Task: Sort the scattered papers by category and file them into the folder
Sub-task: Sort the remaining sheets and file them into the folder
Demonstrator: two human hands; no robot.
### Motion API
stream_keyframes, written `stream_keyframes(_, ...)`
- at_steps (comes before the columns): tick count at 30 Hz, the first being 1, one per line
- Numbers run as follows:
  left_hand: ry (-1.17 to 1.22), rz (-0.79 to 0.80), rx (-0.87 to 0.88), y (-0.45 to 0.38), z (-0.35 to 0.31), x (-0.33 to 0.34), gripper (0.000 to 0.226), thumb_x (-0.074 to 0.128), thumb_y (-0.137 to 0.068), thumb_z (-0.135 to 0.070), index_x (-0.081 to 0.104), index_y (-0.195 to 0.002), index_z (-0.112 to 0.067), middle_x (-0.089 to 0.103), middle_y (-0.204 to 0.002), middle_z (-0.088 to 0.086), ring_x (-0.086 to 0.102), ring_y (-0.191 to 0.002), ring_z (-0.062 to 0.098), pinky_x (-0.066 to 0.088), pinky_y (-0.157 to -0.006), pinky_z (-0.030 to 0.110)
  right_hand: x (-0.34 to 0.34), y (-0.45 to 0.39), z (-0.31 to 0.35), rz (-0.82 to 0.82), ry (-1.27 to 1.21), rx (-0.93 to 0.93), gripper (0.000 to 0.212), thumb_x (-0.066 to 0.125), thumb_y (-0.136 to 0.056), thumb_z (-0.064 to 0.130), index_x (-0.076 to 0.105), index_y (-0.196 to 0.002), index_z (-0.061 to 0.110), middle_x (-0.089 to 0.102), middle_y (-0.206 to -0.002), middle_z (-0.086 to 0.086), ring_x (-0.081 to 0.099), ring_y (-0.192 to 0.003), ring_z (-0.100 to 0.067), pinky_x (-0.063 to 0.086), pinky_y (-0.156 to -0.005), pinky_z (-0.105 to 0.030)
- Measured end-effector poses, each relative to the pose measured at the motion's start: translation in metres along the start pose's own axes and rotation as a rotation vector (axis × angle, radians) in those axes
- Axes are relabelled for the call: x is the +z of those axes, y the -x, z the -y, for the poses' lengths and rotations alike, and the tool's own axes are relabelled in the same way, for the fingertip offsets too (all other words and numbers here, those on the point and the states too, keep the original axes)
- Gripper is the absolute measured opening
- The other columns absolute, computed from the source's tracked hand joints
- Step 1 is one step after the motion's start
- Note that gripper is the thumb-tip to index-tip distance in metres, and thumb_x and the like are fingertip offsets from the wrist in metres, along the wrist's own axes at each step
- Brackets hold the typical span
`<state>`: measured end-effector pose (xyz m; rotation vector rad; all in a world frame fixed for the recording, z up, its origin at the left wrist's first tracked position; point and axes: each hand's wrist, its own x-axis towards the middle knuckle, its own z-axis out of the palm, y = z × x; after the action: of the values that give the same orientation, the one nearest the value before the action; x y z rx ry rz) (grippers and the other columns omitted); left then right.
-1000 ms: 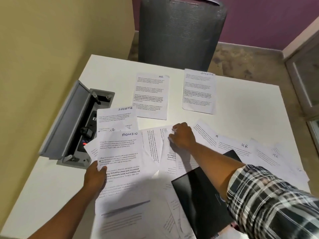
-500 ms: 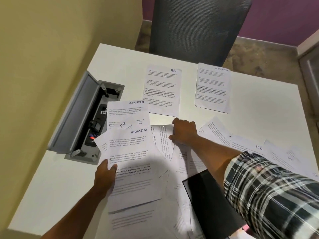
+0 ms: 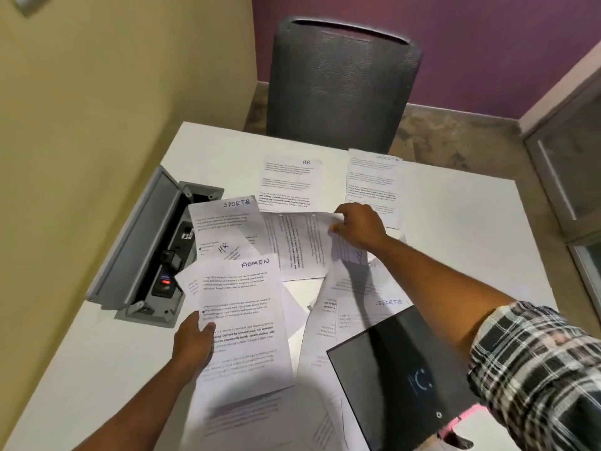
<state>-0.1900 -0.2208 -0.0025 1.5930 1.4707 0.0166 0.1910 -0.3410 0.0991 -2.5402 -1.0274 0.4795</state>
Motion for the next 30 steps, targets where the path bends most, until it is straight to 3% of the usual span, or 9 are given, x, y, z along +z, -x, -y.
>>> stream_keyframes(3, 0.002, -0.012, 0.033, 0.009, -0.007, 0.003, 0.02, 0.052, -0.099, -0.009, 0.06, -0.118, -0.01, 0.064, -0.093, 0.001, 0.057, -0.07, 0.009, 0.041, -0.057, 0.02, -0.029, 0.008, -0.016, -0.075, -0.087, 0.1, 0.024, 0.077, -0.084, 0.032, 0.074, -0.104, 0.02, 0.071, -0.103, 0.0, 0.06, -0.083, -0.02, 0.038, -0.067, -0.029)
stream_keyframes(5, -0.005, -0.007, 0.054, 0.014, -0.012, 0.004, 0.023, 0.053, -0.099, -0.009, 0.06, -0.121, -0.009, 0.067, -0.102, 0.005, 0.061, -0.078, 0.016, 0.045, -0.067, 0.025, -0.043, 0.016, -0.031, -0.136, -0.188, 0.197, 0.017, 0.076, -0.087, 0.032, 0.07, -0.098, 0.021, 0.07, -0.099, 0.001, 0.063, -0.081, -0.021, 0.045, -0.065, -0.03)
stream_keyframes(8, -0.016, -0.007, 0.078, 0.021, -0.018, 0.005, 0.027, 0.054, -0.098, -0.008, 0.06, -0.125, -0.008, 0.067, -0.121, 0.011, 0.062, -0.106, 0.03, 0.044, -0.086, 0.033, -0.052, 0.03, -0.055, -0.269, -0.481, 0.36, 0.018, 0.076, -0.087, 0.027, 0.073, -0.102, 0.017, 0.073, -0.098, -0.002, 0.07, -0.087, -0.026, 0.059, -0.076, -0.039)
stream_keyframes(12, -0.004, -0.009, 0.127, 0.029, -0.025, 0.006, 0.028, 0.055, -0.097, -0.006, 0.06, -0.125, -0.007, 0.065, -0.125, 0.013, 0.06, -0.114, 0.032, 0.043, -0.09, 0.034, -0.054, 0.05, -0.077, -0.318, -0.91, 0.491, 0.01, 0.074, -0.089, 0.013, 0.073, -0.099, 0.015, 0.076, -0.101, -0.008, 0.074, -0.094, -0.031, 0.061, -0.084, -0.048)
stream_keyframes(16, -0.006, -0.012, 0.148, 0.032, -0.029, 0.008, 0.03, 0.056, -0.097, -0.006, 0.06, -0.127, -0.005, 0.064, -0.127, 0.015, 0.059, -0.117, 0.034, 0.044, -0.094, 0.037, -0.052, 0.073, -0.09, -0.288, -1.082, 0.538, 0.008, 0.072, -0.092, 0.008, 0.072, -0.094, 0.015, 0.076, -0.103, -0.01, 0.073, -0.097, -0.031, 0.06, -0.088, -0.05)
stream_keyframes(21, 0.013, -0.026, 0.17, 0.037, -0.031, 0.005, 0.027, 0.056, -0.097, -0.006, 0.061, -0.123, -0.005, 0.065, -0.124, 0.013, 0.059, -0.114, 0.033, 0.045, -0.093, 0.038, -0.042, 0.099, -0.109, -0.164, -1.066, 0.555, 0.028, 0.074, -0.091, 0.008, 0.068, -0.118, 0.001, 0.075, -0.105, -0.013, 0.074, -0.086, -0.025, 0.062, -0.071, -0.033)
stream_keyframes(25, 0.035, -0.02, 0.174, 0.034, -0.035, -0.002, 0.028, 0.056, -0.096, -0.005, 0.062, -0.124, -0.008, 0.066, -0.125, 0.012, 0.06, -0.116, 0.032, 0.047, -0.099, 0.043, -0.039, 0.114, -0.127, -0.029, -0.963, 0.519, 0.035, 0.079, -0.086, 0.008, 0.069, -0.117, -0.004, 0.075, -0.108, -0.019, 0.073, -0.093, -0.032, 0.059, -0.085, -0.042)
stream_keyframes(28, 0.031, -0.034, 0.207, 0.036, -0.042, -0.011, 0.031, 0.055, -0.097, -0.004, 0.059, -0.128, -0.006, 0.063, -0.126, 0.01, 0.058, -0.119, 0.031, 0.044, -0.098, 0.039, -0.05, 0.12, -0.131, 0.183, -0.88, 0.432, 0.029, 0.079, -0.087, 0.01, 0.071, -0.113, 0.001, 0.076, -0.105, -0.019, 0.074, -0.095, -0.035, 0.058, -0.09, -0.051)
stream_keyframes(30, 0.009, -0.038, 0.22, 0.036, -0.048, -0.015, 0.033, 0.053, -0.098, -0.006, 0.058, -0.131, -0.006, 0.061, -0.127, 0.009, 0.057, -0.119, 0.03, 0.042, -0.099, 0.038, -0.059, 0.119, -0.128, 0.344, -0.76, 0.346, 0.026, 0.079, -0.088, 0.013, 0.072, -0.111, 0.005, 0.078, -0.105, -0.015, 0.075, -0.097, -0.034, 0.06, -0.087, -0.047)
